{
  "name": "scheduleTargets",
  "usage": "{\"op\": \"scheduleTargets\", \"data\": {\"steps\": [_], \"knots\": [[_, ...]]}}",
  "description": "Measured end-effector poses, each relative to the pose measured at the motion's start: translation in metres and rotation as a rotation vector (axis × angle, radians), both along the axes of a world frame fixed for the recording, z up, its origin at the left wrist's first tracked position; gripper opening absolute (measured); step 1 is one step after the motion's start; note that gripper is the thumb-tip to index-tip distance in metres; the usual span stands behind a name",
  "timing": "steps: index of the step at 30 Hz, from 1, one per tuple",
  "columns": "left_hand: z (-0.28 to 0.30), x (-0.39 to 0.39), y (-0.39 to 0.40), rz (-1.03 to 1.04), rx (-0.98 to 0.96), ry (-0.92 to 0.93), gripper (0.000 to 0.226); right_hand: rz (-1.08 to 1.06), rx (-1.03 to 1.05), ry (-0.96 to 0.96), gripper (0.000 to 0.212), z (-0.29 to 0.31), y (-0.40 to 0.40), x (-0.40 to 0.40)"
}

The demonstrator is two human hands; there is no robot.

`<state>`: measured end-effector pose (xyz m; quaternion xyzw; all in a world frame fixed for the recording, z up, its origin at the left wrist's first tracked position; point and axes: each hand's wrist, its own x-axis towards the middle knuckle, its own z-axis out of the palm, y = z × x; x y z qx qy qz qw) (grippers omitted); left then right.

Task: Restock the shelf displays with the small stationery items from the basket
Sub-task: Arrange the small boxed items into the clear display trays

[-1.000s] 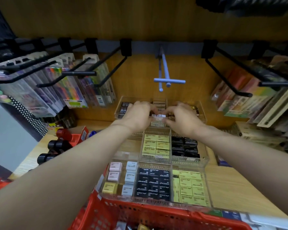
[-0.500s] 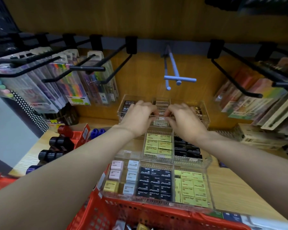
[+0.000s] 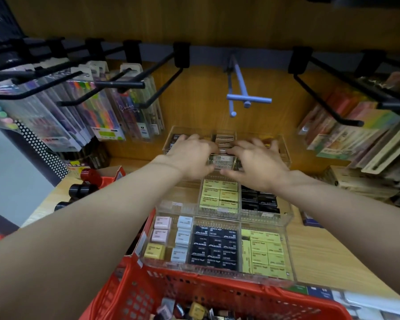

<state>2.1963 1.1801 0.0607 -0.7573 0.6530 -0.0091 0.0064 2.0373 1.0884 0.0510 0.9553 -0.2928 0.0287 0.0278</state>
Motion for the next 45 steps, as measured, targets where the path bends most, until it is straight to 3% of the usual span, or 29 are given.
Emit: {"op": "scheduleTargets", "data": {"steps": [2, 4, 6, 8, 10, 15, 20, 27, 34, 37, 40, 43, 45], "knots": [[0.003, -0.008, 0.004, 0.003, 0.001, 0.055, 0.056, -0.011, 0.050, -0.050, 0.063, 0.001, 0.006, -0.006], [0.004, -0.022, 0.025, 0.011, -0.080, 0.140, 0.052, -0.027, 0.151, -0.295, 0.051, -0.001, 0.024, -0.024], [0.003, -0.040, 0.059, -0.040, -0.235, 0.196, 0.033, 0.020, 0.214, -0.578, 0.028, -0.007, 0.056, -0.051], [-0.007, -0.066, 0.102, -0.125, -0.261, 0.266, 0.017, 0.054, 0.272, -0.649, 0.015, -0.028, 0.096, -0.085], [-0.029, -0.093, 0.145, -0.163, -0.128, 0.335, 0.012, 0.052, 0.387, -0.493, 0.015, -0.057, 0.135, -0.117], [-0.111, -0.144, 0.215, -0.082, 0.463, 0.371, 0.016, -0.124, 0.700, 0.050, 0.023, -0.135, 0.185, -0.175], [-0.203, -0.160, 0.242, 0.189, 0.688, 0.609, 0.034, -0.389, 0.859, 0.130, 0.010, -0.195, 0.199, -0.213], [-0.285, -0.185, 0.243, 0.466, 0.497, 0.646, 0.058, -0.459, 0.993, 0.082, 0.013, -0.256, 0.217, -0.221], [-0.301, -0.170, 0.251, 0.394, 0.376, 0.482, 0.043, -0.046, 0.833, 0.030, 0.035, -0.270, 0.243, -0.189], [-0.304, -0.154, 0.262, 0.497, 0.301, 0.593, 0.034, 0.172, 0.712, 0.142, 0.049, -0.282, 0.256, -0.163], [-0.307, -0.141, 0.276, 0.565, 0.202, 0.809, 0.037, 0.242, 0.535, 0.292, 0.062, -0.296, 0.270, -0.145], [-0.309, -0.137, 0.292, 0.625, 0.102, 0.933, 0.045, 0.181, 0.481, 0.300, 0.050, -0.303, 0.274, -0.144], [-0.307, -0.139, 0.297, 0.735, 0.018, 0.989, 0.036, 0.106, 0.565, 0.213, 0.036, -0.302, 0.270, -0.147]]}}
